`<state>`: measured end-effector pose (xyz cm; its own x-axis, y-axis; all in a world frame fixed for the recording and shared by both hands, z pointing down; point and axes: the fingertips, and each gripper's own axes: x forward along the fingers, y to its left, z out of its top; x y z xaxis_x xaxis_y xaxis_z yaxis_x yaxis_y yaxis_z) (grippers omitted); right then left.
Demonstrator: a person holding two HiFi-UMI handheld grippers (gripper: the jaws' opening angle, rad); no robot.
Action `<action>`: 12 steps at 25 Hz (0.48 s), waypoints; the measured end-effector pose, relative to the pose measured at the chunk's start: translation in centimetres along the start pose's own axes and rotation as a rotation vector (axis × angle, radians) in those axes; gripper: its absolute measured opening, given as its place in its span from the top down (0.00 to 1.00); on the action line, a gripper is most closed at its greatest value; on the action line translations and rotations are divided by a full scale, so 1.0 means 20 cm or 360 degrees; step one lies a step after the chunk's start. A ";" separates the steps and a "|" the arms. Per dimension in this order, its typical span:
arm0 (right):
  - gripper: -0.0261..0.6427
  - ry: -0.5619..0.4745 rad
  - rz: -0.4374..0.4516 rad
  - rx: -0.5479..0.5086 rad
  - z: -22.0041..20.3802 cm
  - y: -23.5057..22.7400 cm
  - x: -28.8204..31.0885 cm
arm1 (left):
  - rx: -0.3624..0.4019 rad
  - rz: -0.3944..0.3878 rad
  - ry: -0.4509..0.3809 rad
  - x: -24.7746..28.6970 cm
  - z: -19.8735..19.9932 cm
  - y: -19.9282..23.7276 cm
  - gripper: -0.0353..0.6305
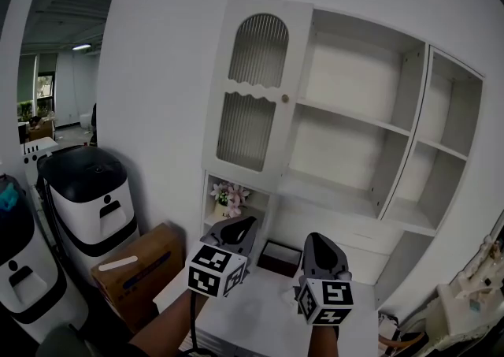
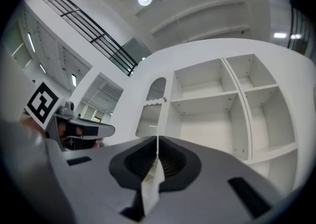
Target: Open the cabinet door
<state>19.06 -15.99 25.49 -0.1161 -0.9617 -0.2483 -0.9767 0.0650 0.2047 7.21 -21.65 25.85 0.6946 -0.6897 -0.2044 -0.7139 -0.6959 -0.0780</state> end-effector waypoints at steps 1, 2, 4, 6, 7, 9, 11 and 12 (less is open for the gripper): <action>0.93 0.0004 0.0000 -0.0017 0.00 -0.01 0.01 | 0.0008 0.0005 -0.0006 0.01 0.01 -0.01 0.93; 0.93 0.0011 0.0002 -0.0027 0.00 -0.02 0.02 | 0.0021 0.0011 -0.0014 0.02 0.02 -0.01 0.93; 0.93 0.0007 0.0003 -0.0030 0.02 -0.04 0.05 | 0.0039 0.0028 -0.0031 0.06 0.04 0.00 0.93; 0.93 -0.0036 -0.0011 -0.0055 0.06 -0.05 0.10 | 0.0037 0.0036 -0.0048 0.10 0.07 0.04 0.93; 0.93 -0.0057 -0.0019 -0.0080 0.08 -0.05 0.14 | 0.0040 0.0039 -0.0057 0.13 0.08 0.07 0.93; 0.93 -0.0070 -0.0022 -0.0124 0.10 -0.04 0.23 | 0.0056 0.0041 -0.0086 0.18 0.12 0.13 0.93; 0.93 -0.0068 -0.0025 -0.0132 0.12 -0.03 0.33 | 0.0075 0.0031 -0.0125 0.24 0.16 0.21 0.93; 0.93 -0.0081 -0.0036 -0.0133 0.14 -0.03 0.39 | 0.0083 0.0022 -0.0141 0.27 0.18 0.25 0.93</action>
<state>18.20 -22.74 20.83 -0.1055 -0.9477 -0.3013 -0.9609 0.0191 0.2762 7.13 -28.05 20.92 0.6757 -0.6771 -0.2914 -0.7287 -0.6734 -0.1250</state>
